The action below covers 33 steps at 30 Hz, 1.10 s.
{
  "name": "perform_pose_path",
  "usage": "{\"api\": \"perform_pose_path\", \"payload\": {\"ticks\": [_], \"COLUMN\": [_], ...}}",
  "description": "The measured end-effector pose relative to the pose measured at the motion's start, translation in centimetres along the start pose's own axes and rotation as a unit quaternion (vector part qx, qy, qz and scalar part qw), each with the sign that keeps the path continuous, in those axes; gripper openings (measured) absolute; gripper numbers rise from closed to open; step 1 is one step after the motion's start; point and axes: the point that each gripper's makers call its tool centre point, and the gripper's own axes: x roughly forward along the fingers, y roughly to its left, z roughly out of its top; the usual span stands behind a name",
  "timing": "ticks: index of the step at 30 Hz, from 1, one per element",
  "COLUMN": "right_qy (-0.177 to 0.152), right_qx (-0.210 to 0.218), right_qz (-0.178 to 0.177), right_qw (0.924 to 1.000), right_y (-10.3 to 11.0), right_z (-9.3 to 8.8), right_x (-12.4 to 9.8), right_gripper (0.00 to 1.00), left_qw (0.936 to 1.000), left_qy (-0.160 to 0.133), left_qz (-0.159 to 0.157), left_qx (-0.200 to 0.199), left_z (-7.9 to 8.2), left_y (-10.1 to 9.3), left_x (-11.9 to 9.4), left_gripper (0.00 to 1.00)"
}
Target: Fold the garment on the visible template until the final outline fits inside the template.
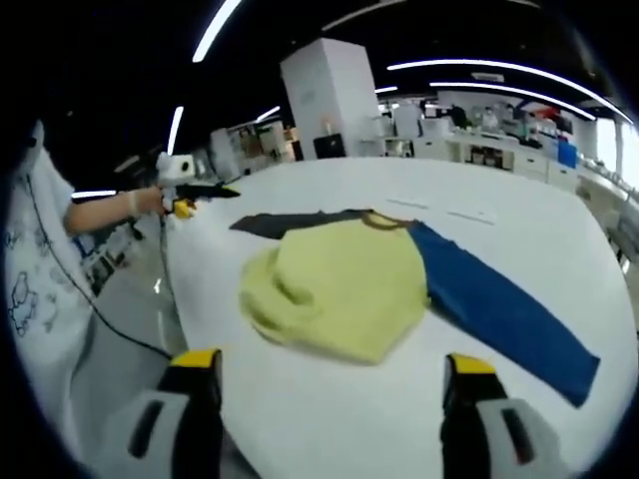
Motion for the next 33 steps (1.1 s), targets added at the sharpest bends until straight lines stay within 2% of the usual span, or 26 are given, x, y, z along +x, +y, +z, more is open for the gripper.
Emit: {"api": "perform_pose_path", "payload": {"ticks": [6, 11, 18, 22, 26, 33], "right_qy": [0.001, 0.01, 0.031, 0.032, 0.041, 0.077], "right_qx": [-0.008, -0.031, -0.081, -0.086, -0.104, -0.159], "right_qz": [0.0, 0.006, 0.01, 0.016, 0.028, 0.03], "right_qw": [1.0, 0.9995, 0.9961, 0.9956, 0.9933, 0.9839], "right_y": [0.2, 0.7, 1.0, 1.2, 1.6, 1.1], "right_z": [0.2, 0.4, 0.5, 0.8, 0.8, -0.1], "right_x": [0.3, 1.0, 2.0, 2.5, 3.2, 4.3], "right_gripper": [0.92, 0.9, 0.83, 0.8, 0.77, 0.72], "left_qw": [1.0, 0.9997, 0.9997, 0.9997, 0.9999, 0.9998], "left_qy": [0.001, 0.014, 0.01, 0.012, 0.0, 0.009], "left_qz": [-0.002, -0.011, -0.015, -0.018, -0.012, -0.013], "left_qx": [0.005, 0.017, 0.013, 0.011, 0.006, 0.009], "left_z": [-0.3, -1.2, -1.6, -1.9, -1.9, -2.9], "left_y": [-0.7, -1.6, -2.3, -2.5, -2.9, -4.0], "left_x": [0.2, 0.4, 0.5, 0.5, 0.5, 0.5], "left_gripper": [0.96, 0.92, 0.88, 0.87, 0.85, 0.83]}}
